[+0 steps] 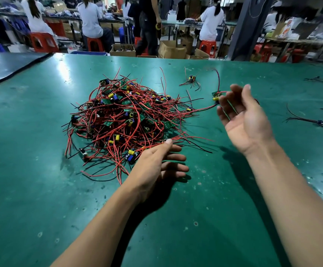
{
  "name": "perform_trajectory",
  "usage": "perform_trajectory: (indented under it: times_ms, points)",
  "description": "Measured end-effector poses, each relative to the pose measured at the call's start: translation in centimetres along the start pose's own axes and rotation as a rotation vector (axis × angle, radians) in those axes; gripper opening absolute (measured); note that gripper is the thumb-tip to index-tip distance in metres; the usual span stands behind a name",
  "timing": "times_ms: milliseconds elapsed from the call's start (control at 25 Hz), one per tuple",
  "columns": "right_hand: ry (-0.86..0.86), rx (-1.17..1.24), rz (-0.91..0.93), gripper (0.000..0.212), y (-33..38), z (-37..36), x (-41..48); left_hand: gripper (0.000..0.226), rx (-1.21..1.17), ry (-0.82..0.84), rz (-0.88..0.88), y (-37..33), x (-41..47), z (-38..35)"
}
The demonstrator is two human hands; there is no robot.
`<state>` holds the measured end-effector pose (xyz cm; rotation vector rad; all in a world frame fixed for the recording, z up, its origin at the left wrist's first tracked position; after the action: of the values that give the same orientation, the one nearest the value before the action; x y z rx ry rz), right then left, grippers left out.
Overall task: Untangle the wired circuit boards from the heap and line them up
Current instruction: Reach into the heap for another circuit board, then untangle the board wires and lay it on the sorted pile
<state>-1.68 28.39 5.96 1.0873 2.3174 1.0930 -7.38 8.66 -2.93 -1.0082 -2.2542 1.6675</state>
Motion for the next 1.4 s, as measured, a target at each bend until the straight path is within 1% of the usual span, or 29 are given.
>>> perform_trajectory:
  times_ms: [120,200,280,400,520,600,640,720,760,800,920,1000,1040,1160,1240,1320,1400]
  points:
    - [0.124,0.100,-0.201,0.041,-0.9,-1.8,-2.9,0.026,0.023,0.039,-0.017,-0.2,-0.1,-0.1]
    - [0.236,0.116,-0.347,0.038,-2.7,-2.9,-5.1,0.025,0.030,0.049,-0.022,-0.5,0.0,-0.1]
    - [0.320,0.105,-0.455,0.032,-4.5,-3.6,-6.8,0.024,0.006,0.044,-0.014,-0.5,0.0,-0.1]
    - [0.368,0.044,-0.551,0.032,-6.7,-3.4,-8.3,0.013,-0.049,0.036,0.013,-0.3,0.0,-0.1]
    - [0.334,-0.013,-0.628,0.031,-8.0,-2.3,-8.6,0.019,-0.098,0.033,0.019,-0.5,0.1,-0.1]
    - [0.290,-0.042,-0.633,0.030,-8.1,-1.4,-8.3,0.024,-0.045,0.008,-0.029,-0.6,-0.1,-0.1]
    - [0.272,-0.043,-0.621,0.031,-8.0,-1.1,-8.1,0.024,0.079,-0.034,-0.117,-0.8,-0.3,0.1]
    - [0.247,0.002,-0.607,0.031,-7.5,-0.9,-7.7,0.023,0.519,-0.192,-0.420,-2.1,-1.1,0.6]
    - [0.242,0.035,-0.602,0.031,-7.3,-0.8,-7.6,0.022,0.684,-0.268,-0.570,-2.7,-1.9,0.3]
    - [0.243,0.059,-0.592,0.032,-7.0,-0.9,-7.5,0.023,0.763,-0.322,-0.679,-3.3,-2.6,0.0]
    - [0.266,0.077,-0.576,0.034,-6.5,-1.0,-7.5,0.031,0.814,-0.449,-0.826,-4.6,-3.9,-0.3]
    - [0.279,0.079,-0.559,0.032,-6.2,-1.0,-7.5,0.042,0.863,-0.552,-0.898,-5.4,-4.8,0.1]
    - [0.285,0.077,-0.544,0.031,-6.0,-1.0,-7.5,0.047,0.880,-0.579,-0.922,-5.8,-5.0,0.1]
    - [0.324,0.055,-0.504,0.022,-5.8,-1.2,-7.6,0.056,0.885,-0.567,-0.936,-6.1,-5.2,-0.2]
    - [0.351,0.076,-0.478,0.021,-5.7,-1.2,-7.6,0.053,0.850,-0.547,-0.895,-5.9,-4.9,0.0]
    - [0.357,0.119,-0.431,0.021,-5.3,-1.1,-7.4,0.040,0.842,-0.563,-0.850,-5.7,-4.5,0.6]
    - [0.338,0.156,-0.383,0.021,-4.8,-0.9,-6.9,0.027,0.893,-0.620,-0.822,-5.7,-4.3,1.2]
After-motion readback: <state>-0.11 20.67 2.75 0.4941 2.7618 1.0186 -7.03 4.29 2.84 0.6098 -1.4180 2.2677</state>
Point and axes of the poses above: each hand's wrist, its own x-axis towards the middle knuckle, its own z-axis out of the back of the hand, y = z × x, the point moved 8 cm from there along x, towards the middle knuckle, and after that the axes turned 6 degrees about -y, right-handed, at the moved point
